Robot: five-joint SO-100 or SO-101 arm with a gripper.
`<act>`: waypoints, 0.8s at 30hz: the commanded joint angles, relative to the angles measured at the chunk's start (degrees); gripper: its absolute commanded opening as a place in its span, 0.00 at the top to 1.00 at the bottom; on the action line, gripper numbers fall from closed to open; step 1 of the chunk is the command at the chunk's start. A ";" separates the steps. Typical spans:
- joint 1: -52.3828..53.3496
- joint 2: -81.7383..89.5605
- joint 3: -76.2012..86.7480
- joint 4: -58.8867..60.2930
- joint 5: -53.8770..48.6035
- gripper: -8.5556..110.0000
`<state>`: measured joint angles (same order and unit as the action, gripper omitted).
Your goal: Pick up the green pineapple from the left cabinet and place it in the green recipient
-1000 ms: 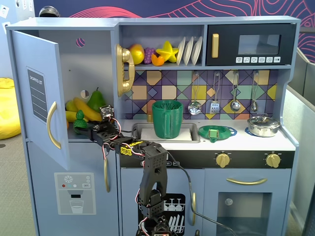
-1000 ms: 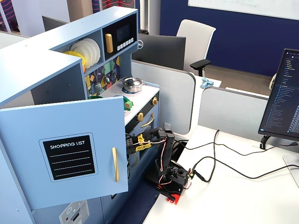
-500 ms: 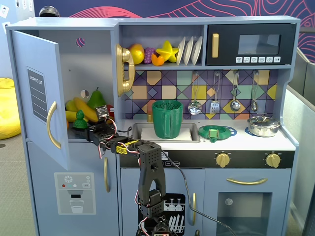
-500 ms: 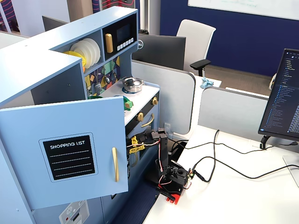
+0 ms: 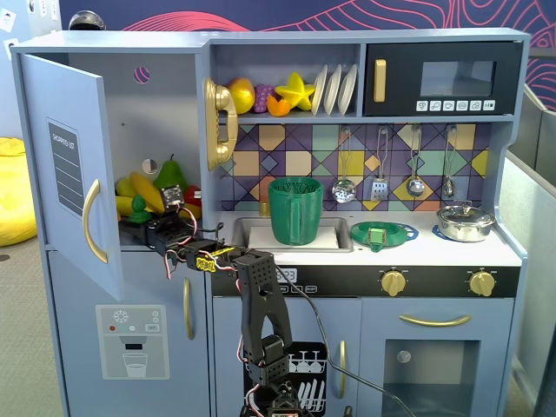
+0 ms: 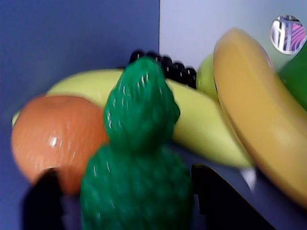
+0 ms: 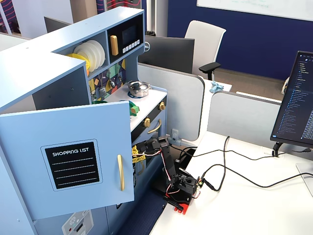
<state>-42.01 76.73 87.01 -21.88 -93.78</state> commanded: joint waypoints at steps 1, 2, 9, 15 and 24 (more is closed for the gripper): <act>0.18 -2.20 -7.12 2.99 -1.58 0.93; 0.26 -2.55 -7.56 3.25 -1.23 0.93; -1.14 10.90 -0.97 8.70 -13.97 0.93; -2.11 37.35 7.03 29.62 -20.48 0.93; -4.39 64.34 13.36 47.20 -26.89 0.93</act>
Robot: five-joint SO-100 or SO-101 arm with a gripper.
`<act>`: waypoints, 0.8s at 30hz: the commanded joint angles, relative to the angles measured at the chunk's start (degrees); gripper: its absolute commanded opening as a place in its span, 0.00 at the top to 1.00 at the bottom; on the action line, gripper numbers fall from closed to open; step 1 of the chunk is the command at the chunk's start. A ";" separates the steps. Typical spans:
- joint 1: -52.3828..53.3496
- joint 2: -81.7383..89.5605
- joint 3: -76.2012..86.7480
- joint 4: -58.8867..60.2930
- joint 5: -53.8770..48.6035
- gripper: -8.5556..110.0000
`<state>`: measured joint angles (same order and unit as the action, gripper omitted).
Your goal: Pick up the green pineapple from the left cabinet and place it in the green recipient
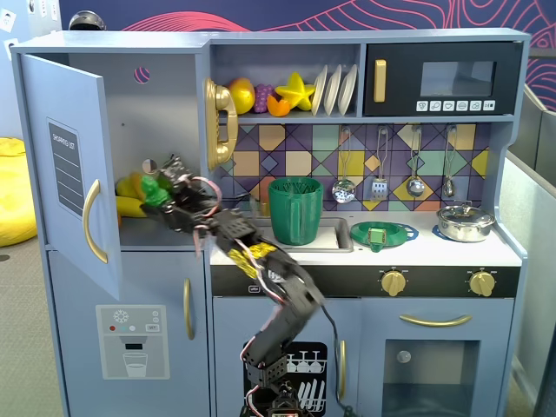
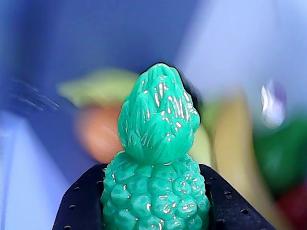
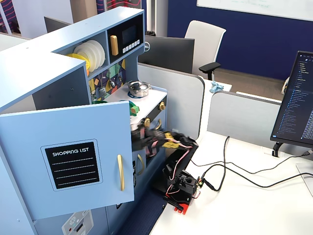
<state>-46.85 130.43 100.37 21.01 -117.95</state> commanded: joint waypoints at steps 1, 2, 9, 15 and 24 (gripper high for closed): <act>2.20 12.30 -0.97 6.94 -2.37 0.93; 4.13 13.80 -1.85 8.61 -1.85 0.93; 29.62 13.10 -7.65 11.87 4.75 0.93; 47.81 3.60 -10.63 6.77 12.92 0.93; 53.26 -16.52 -15.82 -10.81 19.34 0.93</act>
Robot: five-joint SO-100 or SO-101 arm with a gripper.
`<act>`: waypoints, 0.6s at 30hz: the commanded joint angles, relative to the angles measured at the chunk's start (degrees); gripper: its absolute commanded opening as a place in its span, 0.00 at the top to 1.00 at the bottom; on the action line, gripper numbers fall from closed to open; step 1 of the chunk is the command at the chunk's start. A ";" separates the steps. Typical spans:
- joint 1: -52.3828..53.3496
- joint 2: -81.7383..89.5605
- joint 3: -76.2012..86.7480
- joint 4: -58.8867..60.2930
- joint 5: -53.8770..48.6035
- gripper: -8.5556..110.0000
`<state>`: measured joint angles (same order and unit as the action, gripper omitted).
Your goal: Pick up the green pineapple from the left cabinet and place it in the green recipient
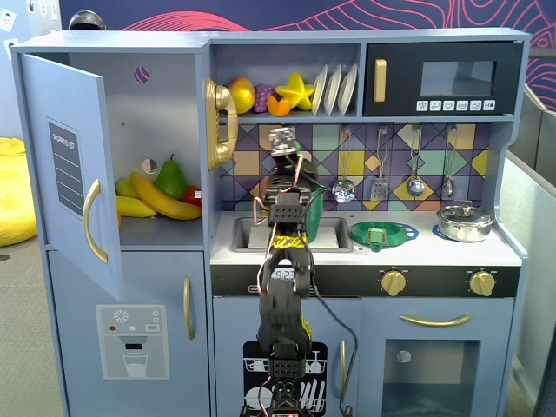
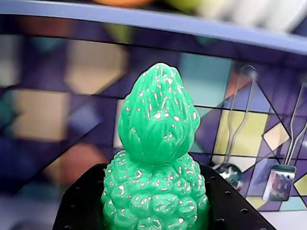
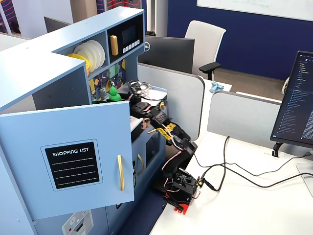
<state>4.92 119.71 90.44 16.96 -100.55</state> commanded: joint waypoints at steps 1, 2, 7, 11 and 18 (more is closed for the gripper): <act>1.49 -7.82 -7.29 -7.03 2.46 0.93; 1.41 -9.58 -8.70 -6.77 2.55 0.93; 0.18 -16.87 -13.89 -7.21 2.20 0.93; 0.00 -23.38 -18.02 -9.49 1.85 0.93; 0.53 -27.07 -19.86 -8.79 6.15 0.72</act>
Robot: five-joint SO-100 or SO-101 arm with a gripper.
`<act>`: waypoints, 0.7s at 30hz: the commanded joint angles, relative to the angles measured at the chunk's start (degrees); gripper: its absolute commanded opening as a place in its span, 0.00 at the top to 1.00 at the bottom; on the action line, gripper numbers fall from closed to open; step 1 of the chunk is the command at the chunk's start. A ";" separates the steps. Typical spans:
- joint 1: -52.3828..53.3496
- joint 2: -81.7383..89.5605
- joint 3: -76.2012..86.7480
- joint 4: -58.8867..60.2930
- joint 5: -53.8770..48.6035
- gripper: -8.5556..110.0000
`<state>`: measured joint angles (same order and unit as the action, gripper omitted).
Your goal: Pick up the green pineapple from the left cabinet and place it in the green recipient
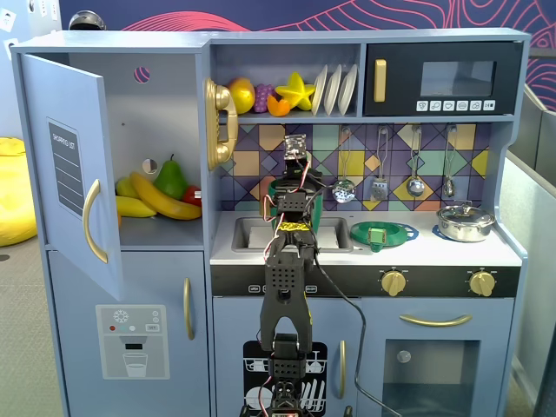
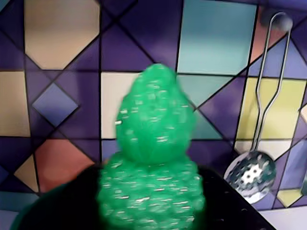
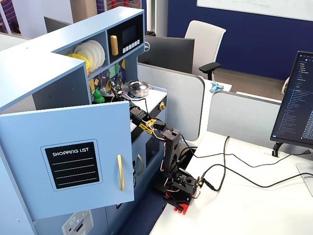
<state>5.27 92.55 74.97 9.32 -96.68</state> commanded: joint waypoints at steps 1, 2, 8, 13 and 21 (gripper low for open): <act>0.26 0.09 -4.13 -0.70 2.37 0.71; 0.26 0.09 -4.04 -0.18 1.85 0.71; -0.18 2.02 -2.55 -0.26 1.05 0.70; -1.67 12.13 3.52 0.26 -0.70 0.71; -2.81 44.12 26.46 18.46 -3.34 0.73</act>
<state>2.90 119.79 92.81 21.53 -98.96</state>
